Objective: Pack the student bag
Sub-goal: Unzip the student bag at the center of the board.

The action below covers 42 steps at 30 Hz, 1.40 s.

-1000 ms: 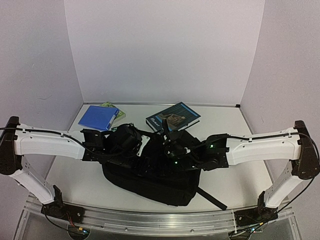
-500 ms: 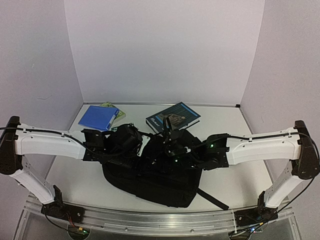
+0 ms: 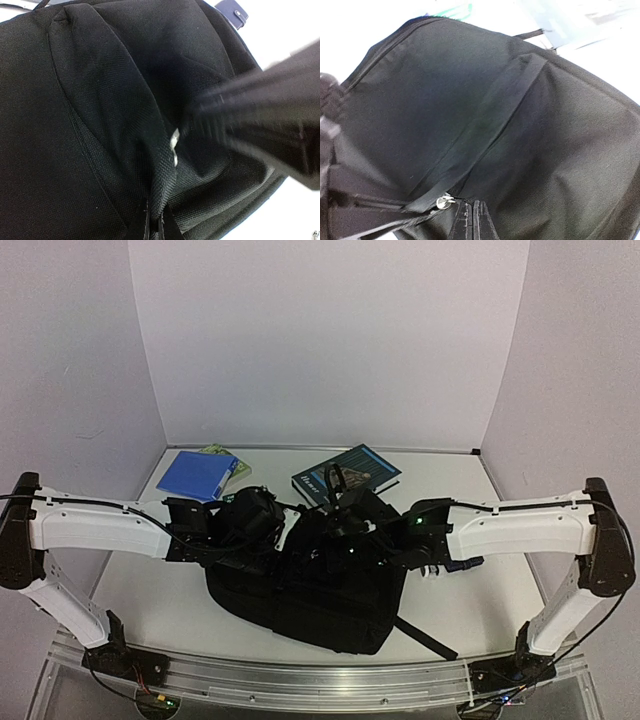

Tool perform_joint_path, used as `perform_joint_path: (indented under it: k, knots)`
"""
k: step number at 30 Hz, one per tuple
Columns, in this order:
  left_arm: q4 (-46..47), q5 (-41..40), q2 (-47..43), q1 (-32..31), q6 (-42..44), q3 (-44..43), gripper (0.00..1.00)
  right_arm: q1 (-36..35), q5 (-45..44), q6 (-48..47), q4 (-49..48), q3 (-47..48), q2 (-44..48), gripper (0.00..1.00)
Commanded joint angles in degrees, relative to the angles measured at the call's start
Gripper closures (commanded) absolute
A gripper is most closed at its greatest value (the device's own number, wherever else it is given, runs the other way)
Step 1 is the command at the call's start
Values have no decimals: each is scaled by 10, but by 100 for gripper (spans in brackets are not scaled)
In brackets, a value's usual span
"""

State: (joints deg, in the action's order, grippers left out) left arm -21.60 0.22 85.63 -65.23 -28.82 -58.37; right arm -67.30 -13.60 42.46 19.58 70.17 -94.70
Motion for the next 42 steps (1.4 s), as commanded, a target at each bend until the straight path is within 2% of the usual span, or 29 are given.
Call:
perform_joint_path:
  k: [1,20,25,35,37,38,39,42]
  knots:
    - [-7,-8,-17,-1,-5,2,100,38,-41,-21,9,25,4,100]
    - [-14,-31,-38,-1,-35,15,100,149,-47,-97,-19,54,-53,100]
    - [-74,-75,-30,-1,-61,-8,100,191,-27,-121,-35,82,-89,100]
    - [-63,-87,-44,-1,-83,-1,100,226,33,-155,-57,127,-145,100]
    - [-66,-96,-41,0,-86,-10,95,226,49,-157,-57,132,-135,100]
    - [-68,-103,-39,0,-85,-15,89,226,60,-157,-57,132,-127,99]
    - [-70,-109,-38,0,-84,-23,79,227,71,-157,-56,131,-118,92]
    - [-70,-121,-33,1,-65,-52,53,226,101,-147,-54,110,-78,56]
